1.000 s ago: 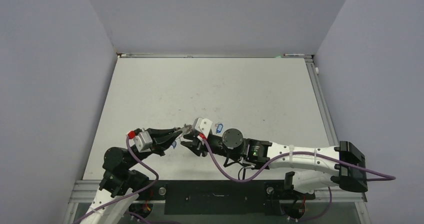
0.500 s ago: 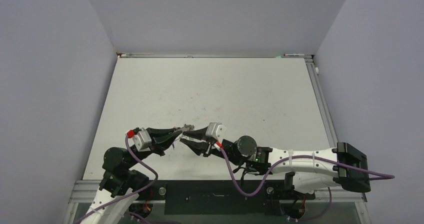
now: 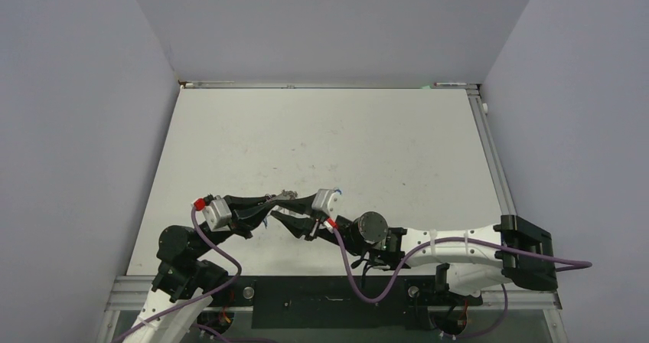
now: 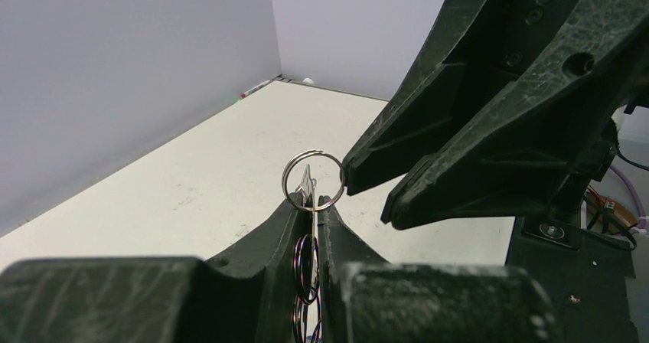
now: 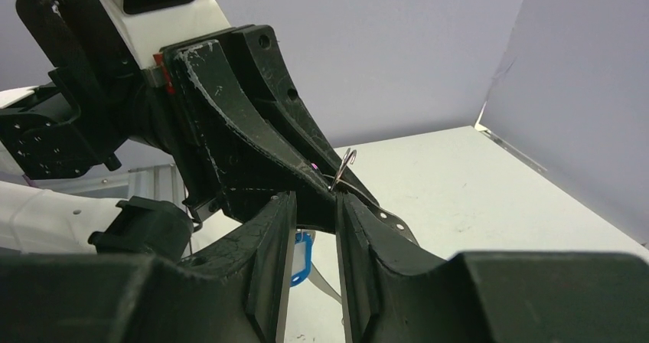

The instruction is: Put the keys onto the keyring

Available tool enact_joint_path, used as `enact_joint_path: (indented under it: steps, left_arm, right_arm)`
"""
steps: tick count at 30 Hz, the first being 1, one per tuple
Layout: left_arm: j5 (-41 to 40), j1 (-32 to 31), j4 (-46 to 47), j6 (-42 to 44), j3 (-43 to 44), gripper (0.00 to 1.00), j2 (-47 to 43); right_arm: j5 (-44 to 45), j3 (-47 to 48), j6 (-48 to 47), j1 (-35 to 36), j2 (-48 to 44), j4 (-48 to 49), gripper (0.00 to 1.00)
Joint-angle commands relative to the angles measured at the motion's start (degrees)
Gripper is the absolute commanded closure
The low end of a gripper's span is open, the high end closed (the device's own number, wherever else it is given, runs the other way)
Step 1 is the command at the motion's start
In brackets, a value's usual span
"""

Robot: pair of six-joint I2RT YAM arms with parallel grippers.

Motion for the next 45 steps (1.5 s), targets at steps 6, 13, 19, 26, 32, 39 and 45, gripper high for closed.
enact_joint_path:
  steps: [6,13,19,26,32,39,45]
  left_arm:
    - [-1.2,0.4,4.8,-0.6,2.5,1.00,-0.4]
    - [-1.1,0.4,4.7,-0.6,2.5,1.00,-0.5]
    - [-1.1,0.4,4.6,-0.6,2.5,1.00,-0.5]
    - [-1.2,0.4,4.6,-0.6,2.5,1.00,-0.8]
    - [-1.1,0.4,4.5,-0.6,2.5,1.00,-1.0]
    - [-1.1,0.4,4.5,-0.6,2.5,1.00,-1.3]
    - [-0.6,0.4,4.5,0.3,2.1,1.00,-2.2]
  right_arm:
    - [1.2,3.4,1.6,0.6,1.7,4.6,0.73]
    - [2.7,4.0,1.7,0.6,2.3,5.1,0.73]
    - [3.8,4.9,1.9,0.6,3.5,4.8,0.73]
    - [4.9,5.4,2.1,0.6,4.3,4.9,0.74]
    - [5.9,6.2,2.3,0.6,5.1,4.0,0.81]
    - [6.6,7.7,2.5,0.6,5.8,1.5,0.94]
    - [5.6,9.0,-0.5,0.6,4.8,-4.4,0.95]
